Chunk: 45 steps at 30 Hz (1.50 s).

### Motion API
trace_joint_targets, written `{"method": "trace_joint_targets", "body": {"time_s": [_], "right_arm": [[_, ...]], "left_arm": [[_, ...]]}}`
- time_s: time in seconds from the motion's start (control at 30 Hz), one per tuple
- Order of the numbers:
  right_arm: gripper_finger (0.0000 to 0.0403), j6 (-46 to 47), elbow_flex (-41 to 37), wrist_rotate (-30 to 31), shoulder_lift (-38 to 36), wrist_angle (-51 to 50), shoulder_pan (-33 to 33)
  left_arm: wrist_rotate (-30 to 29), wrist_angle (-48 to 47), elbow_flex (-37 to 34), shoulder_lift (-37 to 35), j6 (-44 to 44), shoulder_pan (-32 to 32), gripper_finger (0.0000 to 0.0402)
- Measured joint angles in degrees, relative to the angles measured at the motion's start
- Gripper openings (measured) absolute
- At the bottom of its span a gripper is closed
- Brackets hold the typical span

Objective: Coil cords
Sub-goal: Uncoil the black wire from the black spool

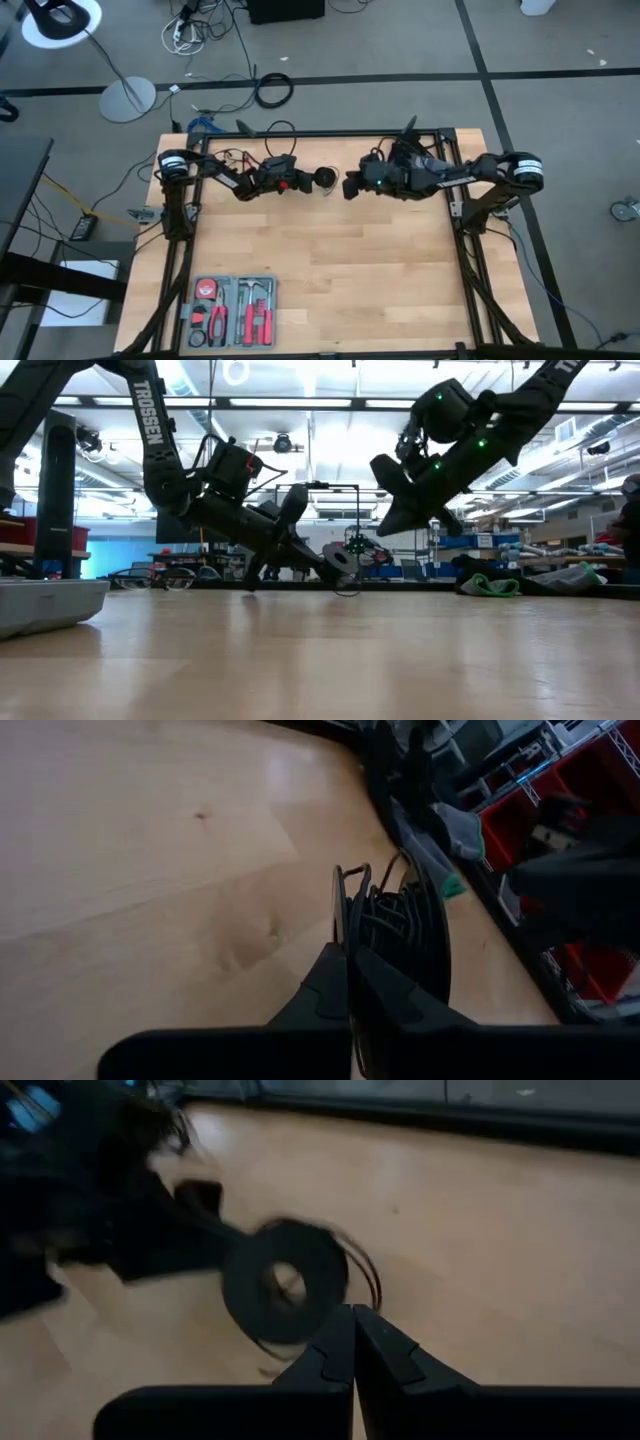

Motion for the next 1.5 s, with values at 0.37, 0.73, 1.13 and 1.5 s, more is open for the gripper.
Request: {"method": "trace_joint_targets", "body": {"time_s": [0.37, 0.73, 1.13, 1.5], "right_arm": [[0.0004, -4.73, 0.28, -13.05, -0.42, 1.94, -5.41], [0.0003, -17.56, 0.28, -12.50, -0.42, 6.77, -5.48], [0.0022, -17.77, 0.28, -12.43, -0.40, 7.21, -5.29], [0.0012, -16.76, 0.28, -14.66, -0.38, 5.20, -4.19]], "left_arm": [[1.32, 1.35, 3.01, 4.62, -2.64, 0.17, 0.0003], [2.19, 2.90, 3.06, 4.72, -1.14, -0.14, 0.0029], [3.92, 3.77, 3.06, 4.85, -1.01, -0.10, 0.0094], [5.50, 3.84, 3.02, 4.87, -0.91, 0.60, 0.0100]]}}
